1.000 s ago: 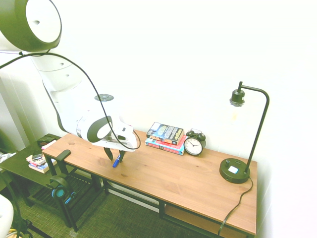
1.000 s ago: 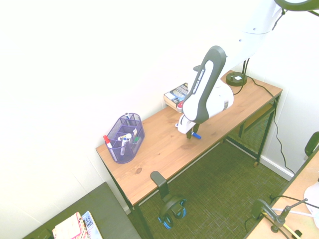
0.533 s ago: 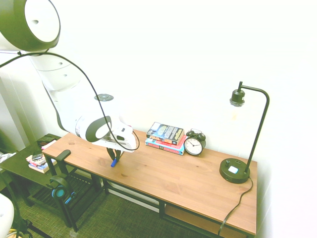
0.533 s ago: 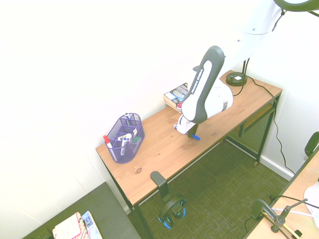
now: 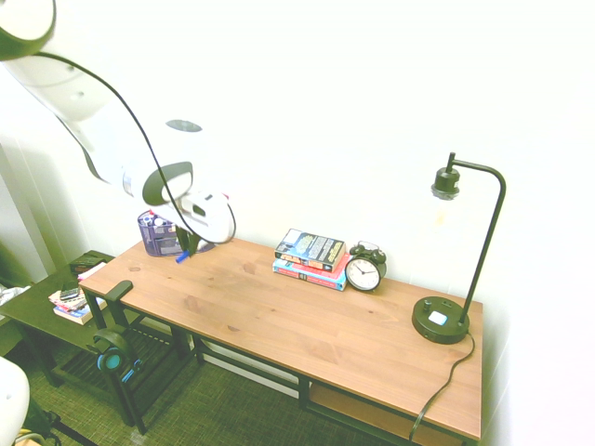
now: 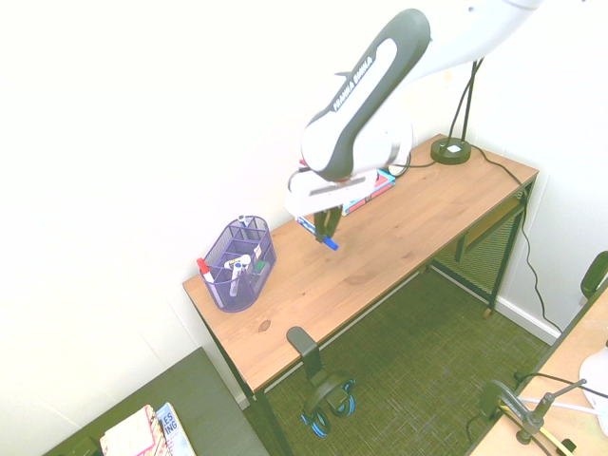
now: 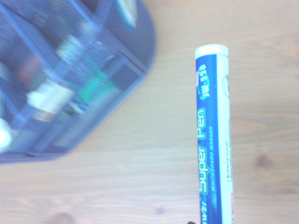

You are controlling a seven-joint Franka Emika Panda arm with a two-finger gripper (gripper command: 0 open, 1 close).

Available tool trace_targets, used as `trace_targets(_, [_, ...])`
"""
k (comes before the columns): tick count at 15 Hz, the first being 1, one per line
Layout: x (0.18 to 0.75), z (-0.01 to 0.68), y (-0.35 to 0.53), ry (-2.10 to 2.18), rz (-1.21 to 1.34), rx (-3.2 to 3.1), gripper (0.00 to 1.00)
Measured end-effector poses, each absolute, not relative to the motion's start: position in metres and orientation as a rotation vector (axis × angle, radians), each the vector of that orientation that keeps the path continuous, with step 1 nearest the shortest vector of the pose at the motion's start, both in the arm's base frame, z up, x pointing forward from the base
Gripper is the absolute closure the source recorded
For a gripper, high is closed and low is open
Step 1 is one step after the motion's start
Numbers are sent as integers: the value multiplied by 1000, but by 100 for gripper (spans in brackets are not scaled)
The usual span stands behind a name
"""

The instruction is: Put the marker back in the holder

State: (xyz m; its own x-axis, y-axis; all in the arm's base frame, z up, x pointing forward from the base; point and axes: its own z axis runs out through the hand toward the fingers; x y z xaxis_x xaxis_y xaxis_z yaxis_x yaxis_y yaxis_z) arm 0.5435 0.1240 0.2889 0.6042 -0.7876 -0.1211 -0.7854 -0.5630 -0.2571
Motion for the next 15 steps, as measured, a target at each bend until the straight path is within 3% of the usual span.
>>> trace_targets(3, [576, 346, 156, 1427, 125, -2372, 100])
trace_targets(9, [602, 368, 171, 1689, 442, -2026, 100])
trace_targets(15, [609, 310, 150, 1874, 737, -1598, 100])
